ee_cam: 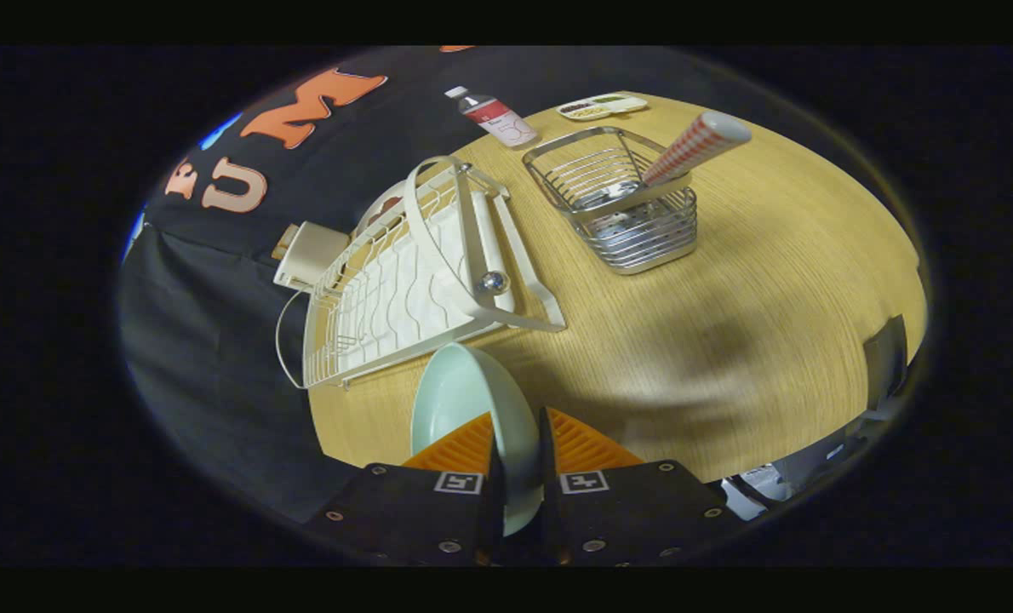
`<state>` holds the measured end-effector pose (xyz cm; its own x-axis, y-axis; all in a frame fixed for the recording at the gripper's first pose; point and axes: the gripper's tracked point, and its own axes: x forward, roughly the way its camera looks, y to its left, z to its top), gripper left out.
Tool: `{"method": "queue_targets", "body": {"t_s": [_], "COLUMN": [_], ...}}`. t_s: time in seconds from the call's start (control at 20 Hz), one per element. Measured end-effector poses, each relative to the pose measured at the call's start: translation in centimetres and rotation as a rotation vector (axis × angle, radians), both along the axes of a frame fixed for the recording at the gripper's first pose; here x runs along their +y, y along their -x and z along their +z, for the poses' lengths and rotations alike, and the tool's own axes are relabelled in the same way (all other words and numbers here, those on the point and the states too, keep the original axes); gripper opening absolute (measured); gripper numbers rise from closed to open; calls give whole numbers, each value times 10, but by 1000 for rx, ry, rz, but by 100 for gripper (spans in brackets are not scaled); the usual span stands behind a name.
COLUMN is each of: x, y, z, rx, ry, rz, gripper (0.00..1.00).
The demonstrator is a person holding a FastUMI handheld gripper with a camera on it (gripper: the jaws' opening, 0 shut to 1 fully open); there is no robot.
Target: Take the plate from the dish rack, then take the spoon from the basket and place it into the plate.
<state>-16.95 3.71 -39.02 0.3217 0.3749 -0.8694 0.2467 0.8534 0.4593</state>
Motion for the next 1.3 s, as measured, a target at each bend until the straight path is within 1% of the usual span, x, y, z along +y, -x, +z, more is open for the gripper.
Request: {"method": "queue_targets", "body": {"t_s": [0.15,0.25,0.3,0.4,0.6,0.65,0.75,0.8,0.85,0.9,0.95,1.0,1.05,1.15,1.3], "x": [5,5,4,-9,-43,-54,-79,-88,-96,-106,-115,-124,-132,-139,-140], "y": [-2,1,-1,-5,-11,-14,-30,-39,-49,-60,-68,-75,-80,-90,-107], "z": [-4,-8,-8,-12,-4,0,12,21,30,39,46,52,56,62,70], "rx": [3,31,24,1,-64,-91,-180,-233,-301,-371,-437,-494,-534,-598,-687], "ry": [-21,-39,-42,3,108,149,230,260,292,336,387,439,487,536,571], "rz": [2,-10,-19,-23,-22,-25,-37,-40,-41,-36,-24,-10,3,14,19], "gripper": [19,20,22,25,38,41,41,41,45,47,55,60,68,71,71]}}
